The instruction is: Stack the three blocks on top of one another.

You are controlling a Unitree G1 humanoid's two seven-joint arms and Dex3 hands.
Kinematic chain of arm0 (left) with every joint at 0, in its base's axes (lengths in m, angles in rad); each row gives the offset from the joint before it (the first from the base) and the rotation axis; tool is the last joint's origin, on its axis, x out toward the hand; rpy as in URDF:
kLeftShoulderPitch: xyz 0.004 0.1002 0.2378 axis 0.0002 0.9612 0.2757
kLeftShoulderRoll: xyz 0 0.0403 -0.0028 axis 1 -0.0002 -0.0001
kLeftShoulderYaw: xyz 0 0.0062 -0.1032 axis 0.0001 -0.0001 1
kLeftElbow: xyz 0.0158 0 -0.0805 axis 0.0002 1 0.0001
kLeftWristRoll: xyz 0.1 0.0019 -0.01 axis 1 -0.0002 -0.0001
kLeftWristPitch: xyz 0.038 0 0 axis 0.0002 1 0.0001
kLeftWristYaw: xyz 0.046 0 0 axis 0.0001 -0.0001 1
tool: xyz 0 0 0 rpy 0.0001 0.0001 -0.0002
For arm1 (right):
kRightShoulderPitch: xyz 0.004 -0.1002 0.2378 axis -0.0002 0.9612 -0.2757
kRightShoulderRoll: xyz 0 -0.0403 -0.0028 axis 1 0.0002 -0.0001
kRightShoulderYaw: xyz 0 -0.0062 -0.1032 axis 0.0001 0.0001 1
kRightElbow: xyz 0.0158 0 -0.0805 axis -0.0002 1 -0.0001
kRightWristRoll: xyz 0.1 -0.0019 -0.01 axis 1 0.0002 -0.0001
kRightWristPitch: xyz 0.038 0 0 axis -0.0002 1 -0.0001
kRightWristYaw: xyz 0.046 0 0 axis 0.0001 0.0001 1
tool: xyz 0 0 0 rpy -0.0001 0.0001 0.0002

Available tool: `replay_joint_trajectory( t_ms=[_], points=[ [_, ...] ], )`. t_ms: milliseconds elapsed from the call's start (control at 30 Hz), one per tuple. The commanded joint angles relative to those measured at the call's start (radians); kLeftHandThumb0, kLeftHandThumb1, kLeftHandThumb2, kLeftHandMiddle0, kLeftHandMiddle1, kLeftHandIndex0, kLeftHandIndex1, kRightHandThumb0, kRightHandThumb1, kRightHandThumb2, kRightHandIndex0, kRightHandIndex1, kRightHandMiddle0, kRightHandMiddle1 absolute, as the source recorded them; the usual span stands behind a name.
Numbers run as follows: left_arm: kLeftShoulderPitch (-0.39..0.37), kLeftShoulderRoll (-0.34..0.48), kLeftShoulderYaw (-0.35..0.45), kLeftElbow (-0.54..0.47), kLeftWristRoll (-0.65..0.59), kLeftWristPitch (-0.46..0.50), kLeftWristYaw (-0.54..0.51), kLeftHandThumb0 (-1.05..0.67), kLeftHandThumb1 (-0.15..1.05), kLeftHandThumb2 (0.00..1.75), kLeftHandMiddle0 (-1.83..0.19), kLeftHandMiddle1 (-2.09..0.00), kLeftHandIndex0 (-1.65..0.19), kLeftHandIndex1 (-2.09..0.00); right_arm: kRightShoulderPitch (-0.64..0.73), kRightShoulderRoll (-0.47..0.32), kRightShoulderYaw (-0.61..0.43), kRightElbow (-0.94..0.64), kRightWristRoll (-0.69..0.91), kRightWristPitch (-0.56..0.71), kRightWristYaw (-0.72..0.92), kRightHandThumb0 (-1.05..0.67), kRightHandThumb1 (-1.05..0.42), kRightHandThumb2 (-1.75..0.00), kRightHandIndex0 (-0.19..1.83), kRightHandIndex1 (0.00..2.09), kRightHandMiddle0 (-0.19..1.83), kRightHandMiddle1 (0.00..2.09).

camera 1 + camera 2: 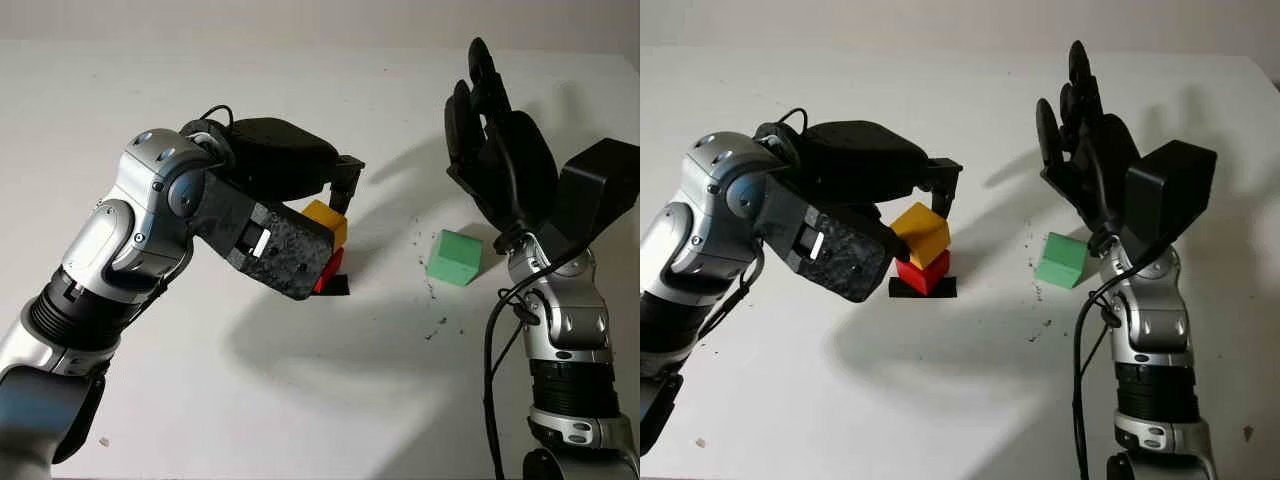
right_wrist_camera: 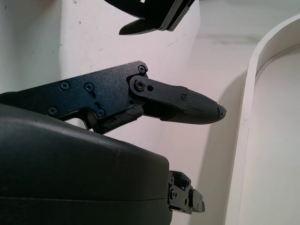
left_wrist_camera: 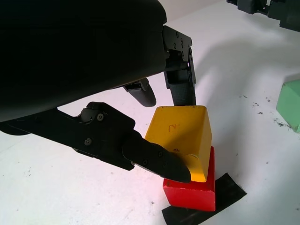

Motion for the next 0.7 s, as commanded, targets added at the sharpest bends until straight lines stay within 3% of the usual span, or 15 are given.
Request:
replay_joint_trajectory(
  t_ms=[0,167,400,667],
  points=[
    [-0.018,-0.001,-0.011,-0.009,-0.004,-0.006,-0.004,-0.34,1.04,0.06,-0.14,-0.70,-0.24,-1.55,0.005,-0.008,-0.005,-0.003,0.004,-0.009,0.004,-0.60,-1.05,-0.65,-0.19,0.00,-0.19,0.00],
    [-0.009,0.000,-0.029,-0.004,0.011,-0.019,-0.004,-0.33,1.04,0.06,-0.16,-0.62,-0.25,-1.53,0.005,-0.002,-0.006,-0.008,0.002,-0.006,-0.005,-0.61,-1.05,-0.64,-0.19,0.00,-0.19,0.00],
    [0.008,-0.006,-0.034,0.000,0.023,-0.033,0.017,-0.36,1.03,0.05,-0.19,-0.70,-0.21,-1.59,0.006,-0.004,-0.006,-0.018,0.006,0.004,-0.007,-0.61,-1.05,-0.64,-0.19,0.00,-0.19,0.00],
    [0.004,-0.011,-0.038,-0.026,0.011,0.025,-0.033,-0.48,1.05,0.11,-0.14,-0.66,-0.08,-1.58,0.004,0.000,-0.005,-0.013,0.006,-0.003,-0.015,-0.61,-1.05,-0.63,-0.19,0.00,-0.19,0.00]
  ],
)
